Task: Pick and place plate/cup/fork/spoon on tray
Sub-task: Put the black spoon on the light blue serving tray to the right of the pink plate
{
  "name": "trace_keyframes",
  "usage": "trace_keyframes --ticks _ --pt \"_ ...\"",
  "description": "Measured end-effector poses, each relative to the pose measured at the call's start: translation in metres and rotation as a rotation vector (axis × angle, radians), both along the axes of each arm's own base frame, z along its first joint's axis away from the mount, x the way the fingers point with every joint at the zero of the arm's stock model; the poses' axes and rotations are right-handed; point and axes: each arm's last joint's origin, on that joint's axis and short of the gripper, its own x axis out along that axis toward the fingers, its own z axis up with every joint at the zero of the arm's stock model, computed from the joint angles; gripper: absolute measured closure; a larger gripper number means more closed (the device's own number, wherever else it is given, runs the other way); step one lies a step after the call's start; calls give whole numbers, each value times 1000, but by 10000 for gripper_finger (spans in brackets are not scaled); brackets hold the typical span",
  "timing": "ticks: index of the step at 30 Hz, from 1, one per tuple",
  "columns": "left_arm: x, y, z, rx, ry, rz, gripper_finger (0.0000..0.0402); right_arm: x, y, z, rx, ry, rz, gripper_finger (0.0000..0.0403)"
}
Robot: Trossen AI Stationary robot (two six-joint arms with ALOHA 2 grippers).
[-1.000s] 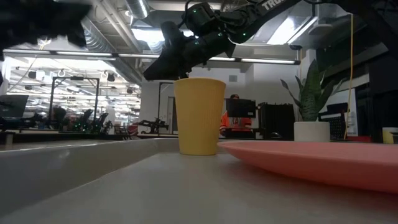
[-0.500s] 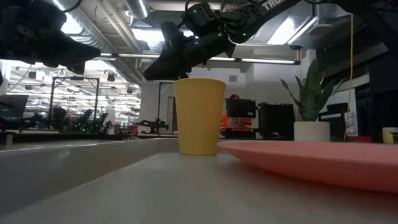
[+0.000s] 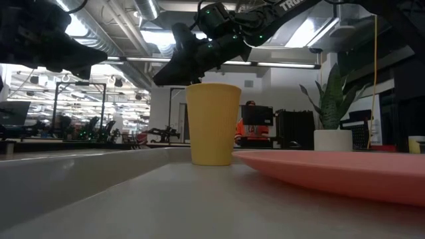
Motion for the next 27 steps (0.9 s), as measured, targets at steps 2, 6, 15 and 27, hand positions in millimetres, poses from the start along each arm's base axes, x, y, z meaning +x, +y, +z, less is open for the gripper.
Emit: trace_keyframes --ticks 2,6,15,27 --pt "0 0 0 0 0 0 401 0 0 0 0 0 0 347" --pt "0 0 0 0 -1 0 401 0 -2 0 0 -5 1 347" --pt "0 0 0 0 -2 0 401 -1 -13 3 -60 -32 -63 347" --pt "0 0 0 0 -2 0 401 1 -18 5 -121 -70 -76 246"
